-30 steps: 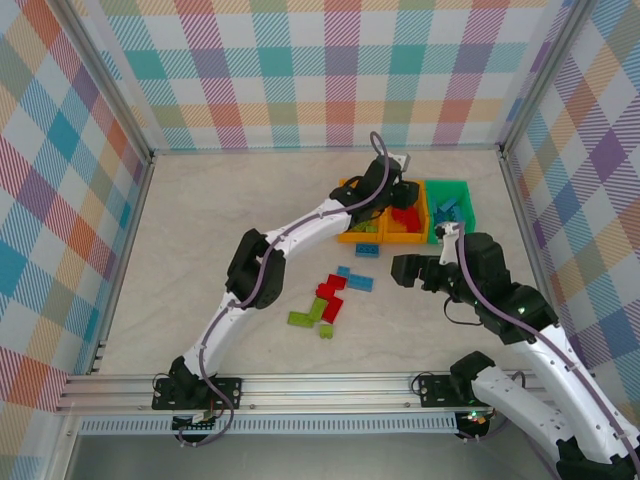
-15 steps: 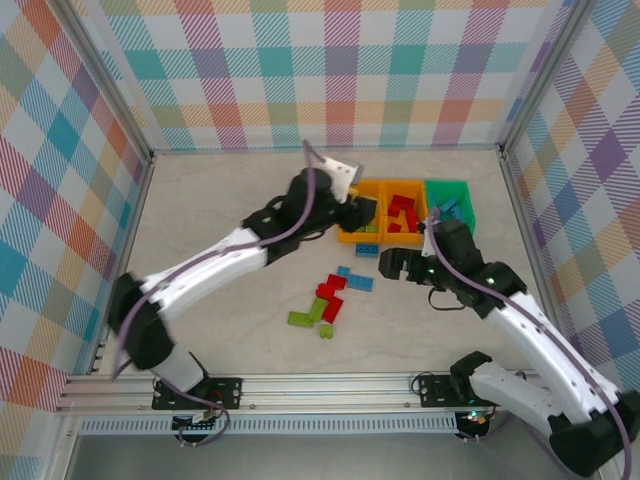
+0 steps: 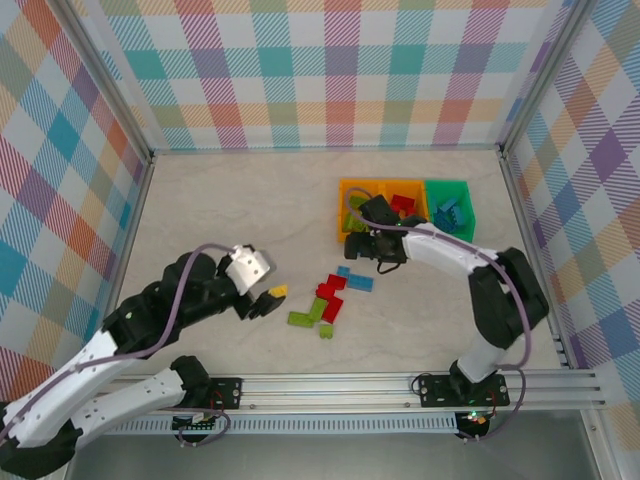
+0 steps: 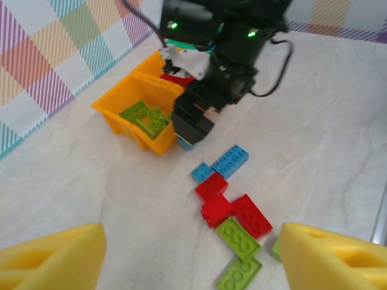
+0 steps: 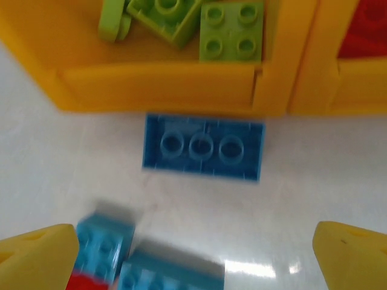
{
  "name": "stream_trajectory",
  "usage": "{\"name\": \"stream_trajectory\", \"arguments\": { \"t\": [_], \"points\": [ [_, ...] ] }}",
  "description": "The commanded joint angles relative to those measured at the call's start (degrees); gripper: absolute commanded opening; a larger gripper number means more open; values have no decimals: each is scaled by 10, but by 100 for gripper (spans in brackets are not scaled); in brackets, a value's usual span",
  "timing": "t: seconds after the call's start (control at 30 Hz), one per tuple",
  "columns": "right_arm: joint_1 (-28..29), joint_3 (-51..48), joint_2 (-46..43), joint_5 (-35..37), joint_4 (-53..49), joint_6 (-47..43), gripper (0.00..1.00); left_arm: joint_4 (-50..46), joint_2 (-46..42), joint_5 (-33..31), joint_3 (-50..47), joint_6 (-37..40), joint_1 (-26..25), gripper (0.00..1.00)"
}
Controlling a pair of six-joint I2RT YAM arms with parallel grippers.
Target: Sort the legos into containers by color
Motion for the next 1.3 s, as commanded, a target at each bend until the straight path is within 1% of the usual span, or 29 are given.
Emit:
{"name": "stream_trajectory", "arguments": {
  "t": [0.0, 0.07, 0.17, 0.3, 0.4, 0.43, 0.47, 0.57, 0.63, 0.73, 0.9, 1.0, 1.07, 1.13, 1.27],
  "points": [
    [3, 28, 47, 53, 49, 5, 100, -25, -32, 38, -36, 89, -5, 93],
    [3, 37, 75, 59, 63, 6, 100, -12, -42, 66, -55, 110, -5, 100],
    [3, 53, 112, 61, 66, 12, 97, -2, -37, 80, -72, 128, -5, 100],
    [4, 50, 126, 65, 70, 28, 83, -8, -15, 77, -76, 135, -5, 100],
    [4, 29, 114, 65, 83, 30, 73, -5, -7, 82, -81, 137, -5, 100],
    [4, 21, 107, 62, 85, 28, 67, -2, -6, 84, -83, 137, -4, 100],
    [4, 13, 98, 60, 87, 27, 61, 0, -5, 85, -85, 138, -4, 100],
    [5, -19, 63, 53, 96, 27, 51, 1, -4, 86, -87, 144, -4, 100],
    [5, -44, 30, 50, 97, 33, 50, -2, -5, 83, -88, 148, -4, 100],
    [5, -88, -44, 49, 86, 44, 49, 1, -8, 84, -89, 152, -4, 100],
    [-6, -134, -181, 99, 51, 35, 48, 16, -10, 98, -95, 157, 5, 100],
    [-52, -137, -238, 110, 48, 10, 48, 15, -6, 104, -95, 158, 13, 100],
    [-103, -126, -251, 103, 56, -16, 48, 16, -6, 112, -96, 157, 17, 100],
    [-153, -106, -242, 91, 64, -39, 49, 16, -8, 115, -96, 157, 20, 100],
    [-249, -56, -184, 39, 76, -59, 49, 15, -15, 114, -104, 153, 25, 100]
  ]
}}
